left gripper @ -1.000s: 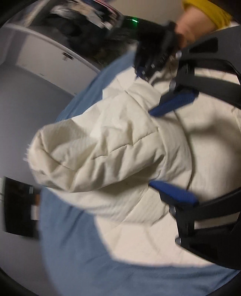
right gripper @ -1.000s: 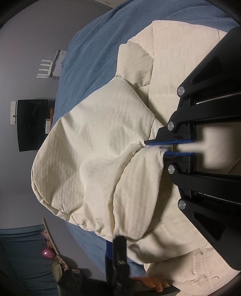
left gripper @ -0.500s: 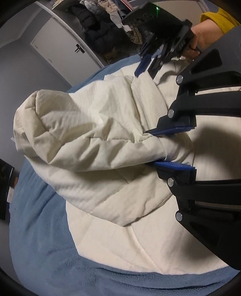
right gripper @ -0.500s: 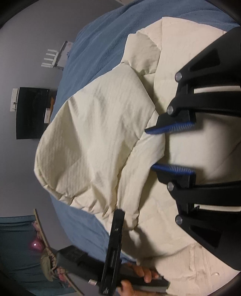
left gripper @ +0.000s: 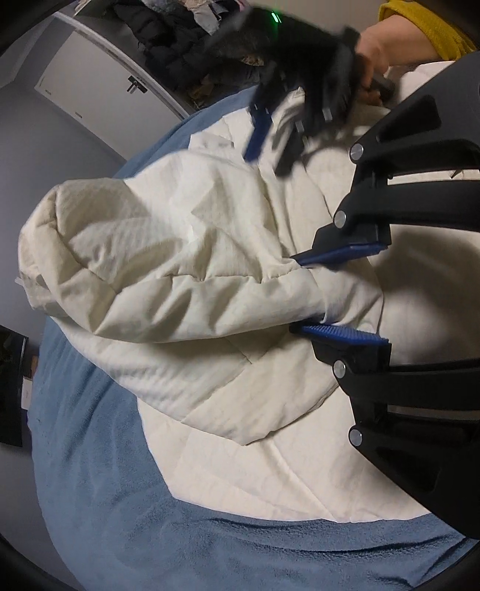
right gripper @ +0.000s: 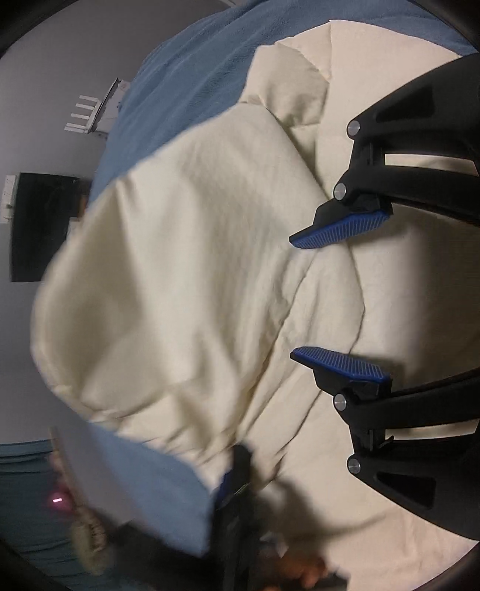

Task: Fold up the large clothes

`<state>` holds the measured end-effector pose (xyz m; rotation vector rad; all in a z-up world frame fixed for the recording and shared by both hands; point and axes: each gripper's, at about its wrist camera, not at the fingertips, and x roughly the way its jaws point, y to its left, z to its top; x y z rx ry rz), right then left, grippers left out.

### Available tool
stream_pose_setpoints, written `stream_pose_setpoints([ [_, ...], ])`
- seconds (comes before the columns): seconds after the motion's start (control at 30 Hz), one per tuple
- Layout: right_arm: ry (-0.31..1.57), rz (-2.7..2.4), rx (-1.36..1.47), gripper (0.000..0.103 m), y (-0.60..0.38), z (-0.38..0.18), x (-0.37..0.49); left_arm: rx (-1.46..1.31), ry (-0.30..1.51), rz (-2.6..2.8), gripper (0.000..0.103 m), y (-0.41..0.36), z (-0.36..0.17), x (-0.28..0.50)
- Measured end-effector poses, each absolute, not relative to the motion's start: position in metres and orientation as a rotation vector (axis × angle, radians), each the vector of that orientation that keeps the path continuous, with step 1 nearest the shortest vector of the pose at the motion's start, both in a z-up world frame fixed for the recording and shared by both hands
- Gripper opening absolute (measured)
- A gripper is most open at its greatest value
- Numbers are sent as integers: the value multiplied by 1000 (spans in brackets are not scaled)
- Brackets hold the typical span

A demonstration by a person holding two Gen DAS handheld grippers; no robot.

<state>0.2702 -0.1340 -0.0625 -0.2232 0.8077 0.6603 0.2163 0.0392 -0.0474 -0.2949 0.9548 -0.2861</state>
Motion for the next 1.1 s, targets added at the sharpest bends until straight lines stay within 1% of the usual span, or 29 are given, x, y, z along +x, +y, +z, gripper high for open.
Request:
stream_pose_setpoints([
  [0.03,805,653,-227,53,-134,-65,270,-272,945,-281,39,37,-45,216],
  [0.1,809,648,-219,53,-135,-67,271,-240,925,-268,47,31,-39,215],
  [0.17,815,652,-193,53,-140,-68,273,-244,902,-260,52,30,-34,217],
  [0.23,819,650,-180,53,-142,-70,274,-267,876,-244,60,30,-27,219],
  [0.37,812,640,-195,53,-141,-71,277,-252,843,-212,61,29,-3,237],
  [0.5,804,644,-179,53,-144,-73,277,-149,755,-197,61,10,33,270],
  [0.57,804,648,-170,53,-143,-75,276,-167,745,-202,56,7,35,287],
  [0.6,805,650,-168,53,-144,-76,276,-193,740,-215,43,10,34,290],
  [0.63,806,652,-160,53,-145,-77,277,-227,743,-207,19,13,30,297],
  [0.67,807,654,-155,53,-146,-77,278,-262,752,-203,15,16,26,303],
  [0.8,812,669,-136,53,-147,-80,280,-382,752,-102,14,42,-2,305],
  [1.0,818,678,-146,53,-143,-85,282,-338,860,-31,15,51,-51,313],
  [1.1,828,686,-140,53,-142,-86,287,-343,925,-30,17,57,-72,324],
])
